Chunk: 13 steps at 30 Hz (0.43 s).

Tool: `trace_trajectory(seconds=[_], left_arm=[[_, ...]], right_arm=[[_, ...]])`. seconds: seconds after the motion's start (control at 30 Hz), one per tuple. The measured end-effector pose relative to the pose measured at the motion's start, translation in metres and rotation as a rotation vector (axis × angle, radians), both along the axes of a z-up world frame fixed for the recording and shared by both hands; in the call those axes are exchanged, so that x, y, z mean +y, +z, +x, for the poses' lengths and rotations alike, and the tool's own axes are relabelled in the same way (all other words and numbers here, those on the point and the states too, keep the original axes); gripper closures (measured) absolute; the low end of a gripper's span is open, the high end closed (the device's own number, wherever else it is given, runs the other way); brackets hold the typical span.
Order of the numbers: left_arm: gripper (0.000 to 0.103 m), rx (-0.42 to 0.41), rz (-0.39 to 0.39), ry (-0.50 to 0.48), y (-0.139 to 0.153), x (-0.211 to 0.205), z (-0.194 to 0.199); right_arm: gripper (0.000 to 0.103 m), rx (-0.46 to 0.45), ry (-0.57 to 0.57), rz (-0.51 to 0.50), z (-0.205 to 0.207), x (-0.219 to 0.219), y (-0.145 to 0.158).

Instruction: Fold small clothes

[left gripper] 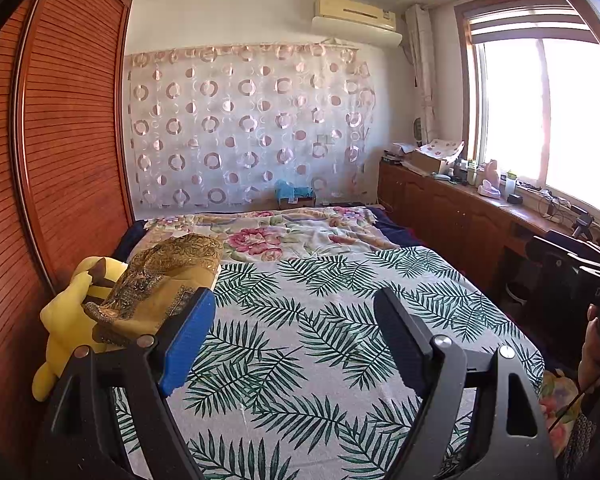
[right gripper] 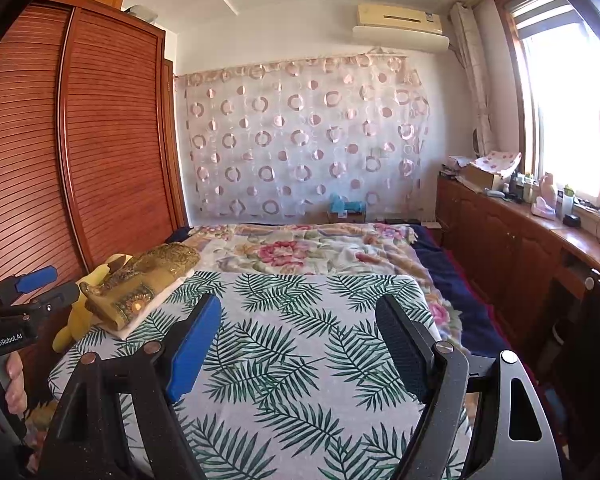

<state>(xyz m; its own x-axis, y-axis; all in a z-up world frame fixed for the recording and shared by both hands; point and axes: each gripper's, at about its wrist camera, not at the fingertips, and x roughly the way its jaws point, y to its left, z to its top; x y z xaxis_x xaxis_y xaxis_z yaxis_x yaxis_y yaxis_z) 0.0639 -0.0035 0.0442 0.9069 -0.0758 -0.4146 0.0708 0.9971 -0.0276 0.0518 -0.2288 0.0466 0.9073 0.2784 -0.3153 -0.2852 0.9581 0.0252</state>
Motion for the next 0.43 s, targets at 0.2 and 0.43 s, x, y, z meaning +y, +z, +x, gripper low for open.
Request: trace_trajectory(seconds=[0.2, 0.43], left_arm=[[0.021, -0.001, 0.001, -0.001, -0.0004, -0.0002, -0.0003], [0.021, -0.001, 0.001, -0.001, -0.0011, -0.0007, -0.0004]], right_arm=[[0.022, 0.001, 0.001, 0.000, -0.0002, 0.0001, -0.0005], [0.022, 0.000, 0.001, -0.001, -0.0013, 0.0019, -0.0001]])
